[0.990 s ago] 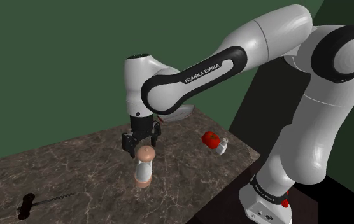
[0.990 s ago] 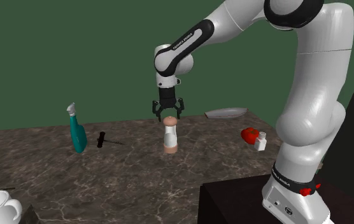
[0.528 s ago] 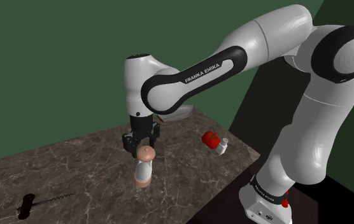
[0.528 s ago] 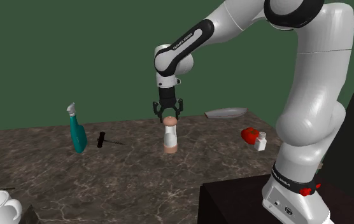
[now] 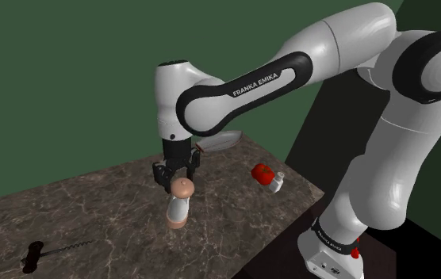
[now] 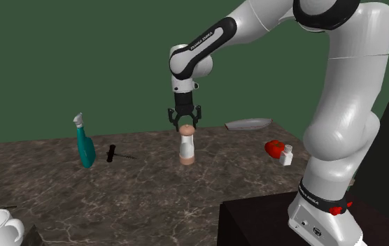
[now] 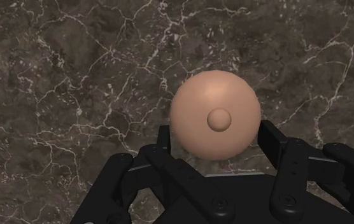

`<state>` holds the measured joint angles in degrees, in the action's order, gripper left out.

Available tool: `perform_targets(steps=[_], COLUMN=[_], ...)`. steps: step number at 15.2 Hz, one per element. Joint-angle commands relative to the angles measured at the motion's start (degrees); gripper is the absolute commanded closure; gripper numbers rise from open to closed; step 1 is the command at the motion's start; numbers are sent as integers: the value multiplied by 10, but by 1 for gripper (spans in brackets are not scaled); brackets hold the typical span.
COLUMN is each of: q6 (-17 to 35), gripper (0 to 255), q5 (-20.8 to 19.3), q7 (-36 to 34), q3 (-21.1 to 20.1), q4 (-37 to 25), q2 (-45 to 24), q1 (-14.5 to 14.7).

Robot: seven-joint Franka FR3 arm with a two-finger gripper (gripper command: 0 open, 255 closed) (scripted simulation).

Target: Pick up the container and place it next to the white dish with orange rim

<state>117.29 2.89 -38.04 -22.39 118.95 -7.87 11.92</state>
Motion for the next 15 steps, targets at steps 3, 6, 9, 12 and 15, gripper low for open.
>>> perform_targets(steps=[3, 6, 9, 12, 15], q6=[-29, -51, -73, -95, -117], gripper=[255, 255, 255, 255, 255], q5=[6, 9, 12, 15, 17], q7=[1, 3, 3, 4, 4], q3=[-1, -1, -1, -1, -1], q4=[-15, -27, -40, -55, -70], q2=[15, 25, 35, 43, 50], q1=[-1, -2, -3, -4, -4])
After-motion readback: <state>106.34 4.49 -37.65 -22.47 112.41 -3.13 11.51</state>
